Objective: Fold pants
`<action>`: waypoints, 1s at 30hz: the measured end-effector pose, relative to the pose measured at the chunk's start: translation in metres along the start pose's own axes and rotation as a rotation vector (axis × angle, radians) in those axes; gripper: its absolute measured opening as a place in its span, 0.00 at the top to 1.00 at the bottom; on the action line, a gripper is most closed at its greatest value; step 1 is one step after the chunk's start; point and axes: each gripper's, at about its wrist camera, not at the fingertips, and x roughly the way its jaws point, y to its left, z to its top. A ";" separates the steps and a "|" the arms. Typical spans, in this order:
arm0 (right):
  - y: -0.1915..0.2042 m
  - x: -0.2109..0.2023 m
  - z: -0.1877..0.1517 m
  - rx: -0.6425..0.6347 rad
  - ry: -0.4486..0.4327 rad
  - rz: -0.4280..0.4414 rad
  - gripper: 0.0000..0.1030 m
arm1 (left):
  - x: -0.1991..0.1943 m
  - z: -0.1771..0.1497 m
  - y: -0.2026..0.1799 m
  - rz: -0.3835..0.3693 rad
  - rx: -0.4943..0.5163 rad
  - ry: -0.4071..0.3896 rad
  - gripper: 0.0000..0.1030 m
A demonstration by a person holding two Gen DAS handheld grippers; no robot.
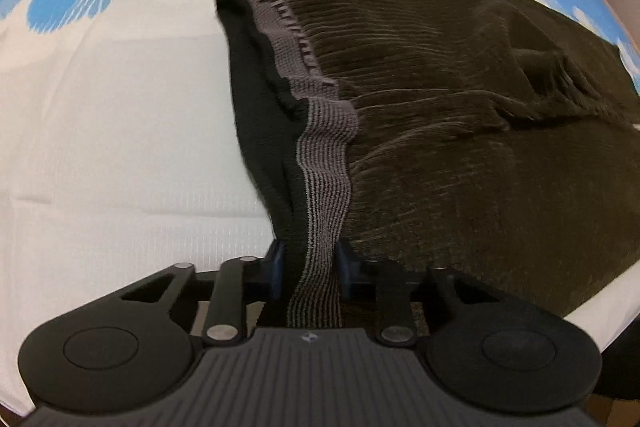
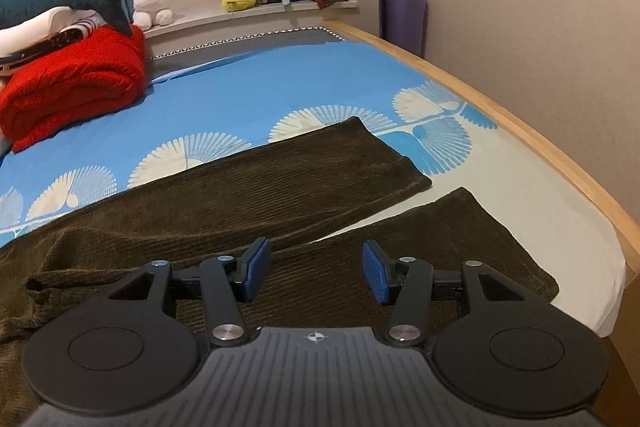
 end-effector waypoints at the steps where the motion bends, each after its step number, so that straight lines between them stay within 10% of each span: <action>1: 0.001 0.000 0.001 -0.004 0.001 0.000 0.49 | -0.001 0.000 -0.001 -0.002 0.003 -0.006 0.81; 16: 0.021 0.004 0.003 -0.060 0.001 0.015 0.49 | -0.029 0.000 0.002 0.073 -0.034 -0.117 0.83; 21: 0.016 0.004 0.002 -0.054 0.001 0.009 0.49 | -0.046 0.001 -0.017 -0.029 0.039 -0.223 0.72; 26: 0.007 0.004 0.001 -0.023 0.003 0.007 0.49 | -0.005 -0.007 -0.044 0.100 0.195 -0.004 0.67; 30: 0.006 0.003 0.000 -0.033 0.004 0.006 0.49 | -0.007 -0.003 -0.047 0.093 0.179 -0.027 0.65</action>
